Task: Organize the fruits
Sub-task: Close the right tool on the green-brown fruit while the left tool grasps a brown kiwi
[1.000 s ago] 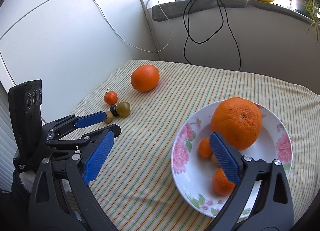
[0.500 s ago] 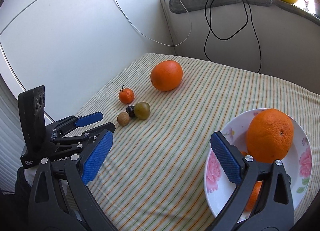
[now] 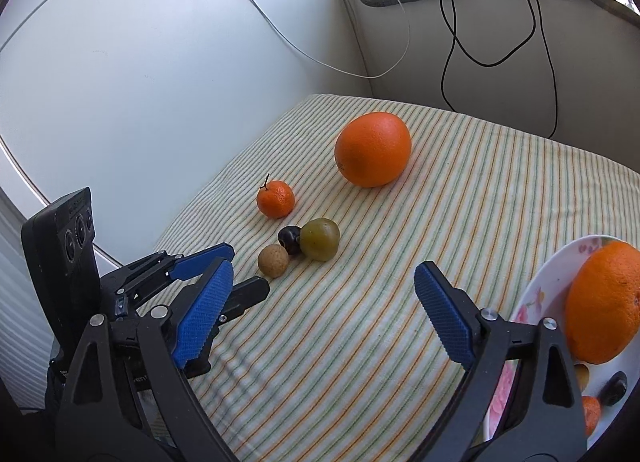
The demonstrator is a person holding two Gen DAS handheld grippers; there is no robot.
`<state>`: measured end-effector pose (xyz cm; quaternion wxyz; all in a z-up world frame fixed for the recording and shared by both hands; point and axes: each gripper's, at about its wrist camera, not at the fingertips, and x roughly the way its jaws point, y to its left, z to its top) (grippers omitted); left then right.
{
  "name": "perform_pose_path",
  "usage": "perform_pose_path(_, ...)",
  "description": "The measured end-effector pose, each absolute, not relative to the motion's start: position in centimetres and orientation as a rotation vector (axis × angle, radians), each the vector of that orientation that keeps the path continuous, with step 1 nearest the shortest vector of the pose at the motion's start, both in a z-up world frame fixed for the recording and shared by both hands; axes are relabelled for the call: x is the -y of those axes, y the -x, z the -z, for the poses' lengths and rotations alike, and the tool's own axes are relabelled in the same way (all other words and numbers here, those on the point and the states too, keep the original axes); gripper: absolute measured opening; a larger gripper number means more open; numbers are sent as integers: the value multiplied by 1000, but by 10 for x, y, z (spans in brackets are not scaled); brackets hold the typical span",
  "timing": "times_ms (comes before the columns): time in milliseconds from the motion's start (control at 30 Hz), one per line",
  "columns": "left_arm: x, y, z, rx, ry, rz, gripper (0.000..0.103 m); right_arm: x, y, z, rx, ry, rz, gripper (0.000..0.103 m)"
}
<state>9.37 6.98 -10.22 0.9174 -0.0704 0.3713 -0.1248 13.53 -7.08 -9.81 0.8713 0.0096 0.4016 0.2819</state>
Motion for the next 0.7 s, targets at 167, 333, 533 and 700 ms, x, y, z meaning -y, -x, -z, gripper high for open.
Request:
perform_pose_path(167, -71, -99, 105, -775, 144, 264, 51, 58, -147, 110, -879, -50, -595, 84)
perform_pose_path(333, -70, -105, 108, -792, 134, 275, 46, 49, -158, 121, -902, -54, -589, 77)
perform_pose_path(533, -69, -112, 111, -802, 140, 272, 45, 49, -176, 131, -930, -93, -579, 67)
perform_pose_path(700, -69, -117, 114, -814, 139, 271, 44, 45, -186, 137, -950, -107, -590, 63)
